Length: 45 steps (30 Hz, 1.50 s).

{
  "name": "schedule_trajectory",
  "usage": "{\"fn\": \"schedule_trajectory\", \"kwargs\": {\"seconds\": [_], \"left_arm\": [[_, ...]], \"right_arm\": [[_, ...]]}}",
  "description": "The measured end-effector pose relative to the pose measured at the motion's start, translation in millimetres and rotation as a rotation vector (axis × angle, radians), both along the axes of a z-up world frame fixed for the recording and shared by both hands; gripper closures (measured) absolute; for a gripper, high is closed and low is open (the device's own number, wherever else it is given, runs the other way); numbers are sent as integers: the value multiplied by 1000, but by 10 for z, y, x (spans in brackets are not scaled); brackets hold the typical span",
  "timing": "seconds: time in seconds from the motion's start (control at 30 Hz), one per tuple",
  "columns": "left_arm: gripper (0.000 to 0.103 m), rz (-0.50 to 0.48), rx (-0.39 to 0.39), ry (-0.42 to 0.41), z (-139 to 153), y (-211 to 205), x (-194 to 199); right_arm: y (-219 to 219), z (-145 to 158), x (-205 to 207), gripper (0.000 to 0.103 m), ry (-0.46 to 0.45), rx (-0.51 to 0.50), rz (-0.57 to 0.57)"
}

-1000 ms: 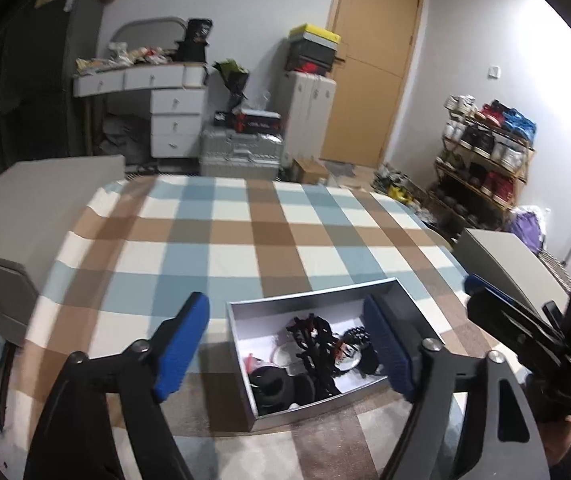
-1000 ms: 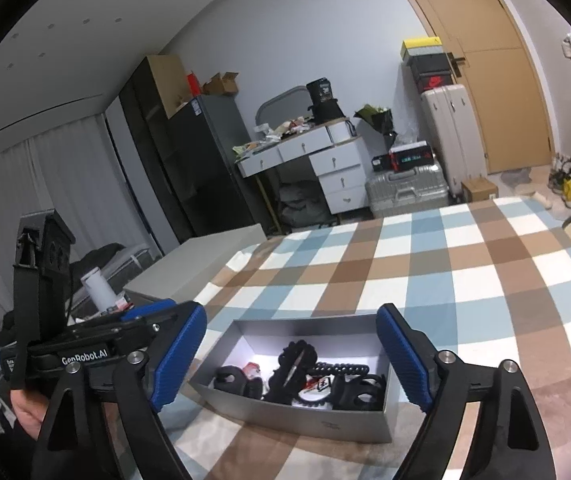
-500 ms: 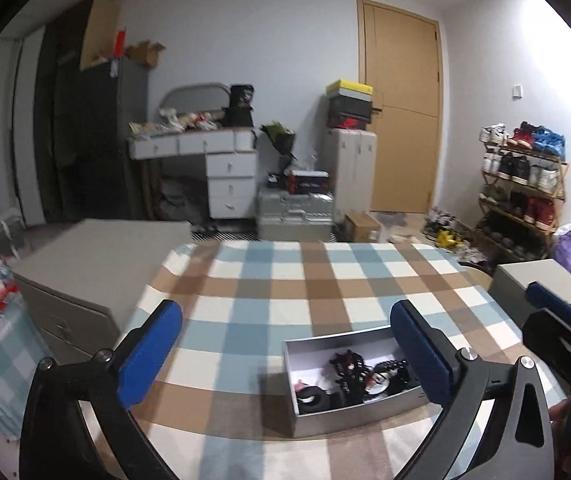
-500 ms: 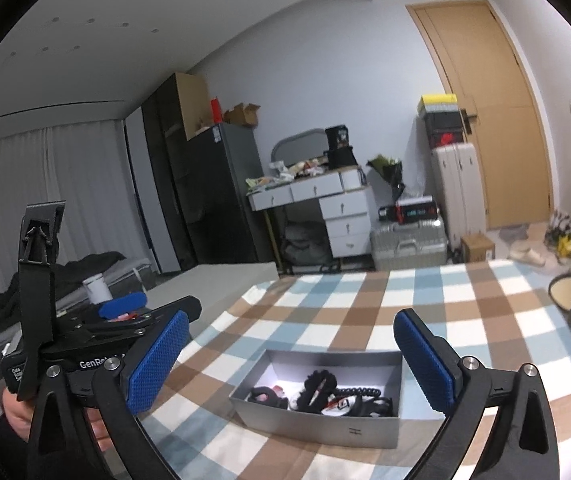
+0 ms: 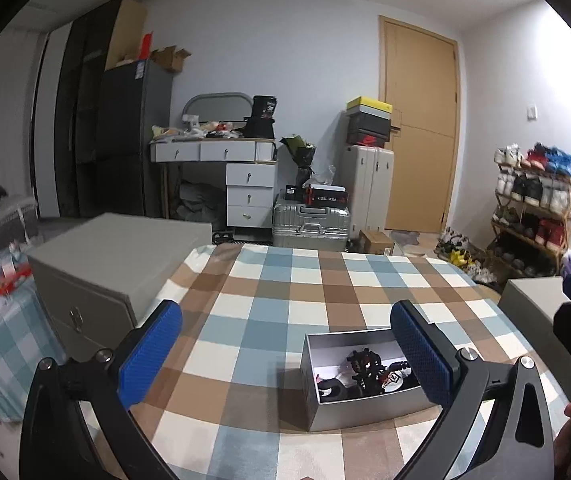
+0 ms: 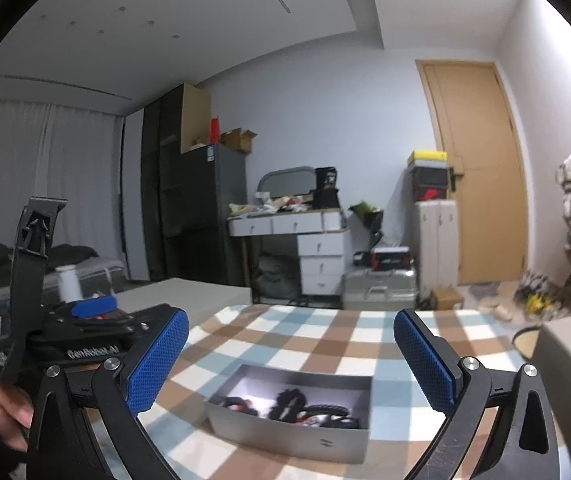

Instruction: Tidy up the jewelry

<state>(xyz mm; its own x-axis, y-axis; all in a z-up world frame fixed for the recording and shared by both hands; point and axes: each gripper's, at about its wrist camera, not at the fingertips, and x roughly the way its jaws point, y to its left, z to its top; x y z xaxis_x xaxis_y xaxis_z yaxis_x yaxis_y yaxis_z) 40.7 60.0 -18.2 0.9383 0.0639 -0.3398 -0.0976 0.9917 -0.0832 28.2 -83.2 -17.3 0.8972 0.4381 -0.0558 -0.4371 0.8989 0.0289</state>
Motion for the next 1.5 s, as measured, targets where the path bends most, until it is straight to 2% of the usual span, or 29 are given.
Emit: {"fn": "schedule_trajectory", "kwargs": {"seconds": [0.1,0.2,0.4,0.6,0.73,0.9,1.13,1.5], "left_arm": [[1,25,-28,8,-110,71,30],[1,48,-18,27,-168,44,21],[1,46,16,17,-319,-25,-10],[1,22,43,2,-480,-89,42],[1,32,77,3,-506,-155,52],[1,-9,104,1,-476,-226,11],[1,26,116,-12,-456,-222,-22],[1,8,94,-23,-466,-201,-12]], "right_arm": [[4,-103,45,0,1,-27,-18],[16,-212,94,0,15,-59,-31],[16,-446,157,0,54,-108,-58],[-52,-566,221,0,100,-108,-83],[-63,-581,298,0,143,-102,-85],[-15,-611,380,0,194,-137,-104],[-36,-623,384,0,195,-132,-136],[-38,-611,368,0,182,-129,-126]]}}
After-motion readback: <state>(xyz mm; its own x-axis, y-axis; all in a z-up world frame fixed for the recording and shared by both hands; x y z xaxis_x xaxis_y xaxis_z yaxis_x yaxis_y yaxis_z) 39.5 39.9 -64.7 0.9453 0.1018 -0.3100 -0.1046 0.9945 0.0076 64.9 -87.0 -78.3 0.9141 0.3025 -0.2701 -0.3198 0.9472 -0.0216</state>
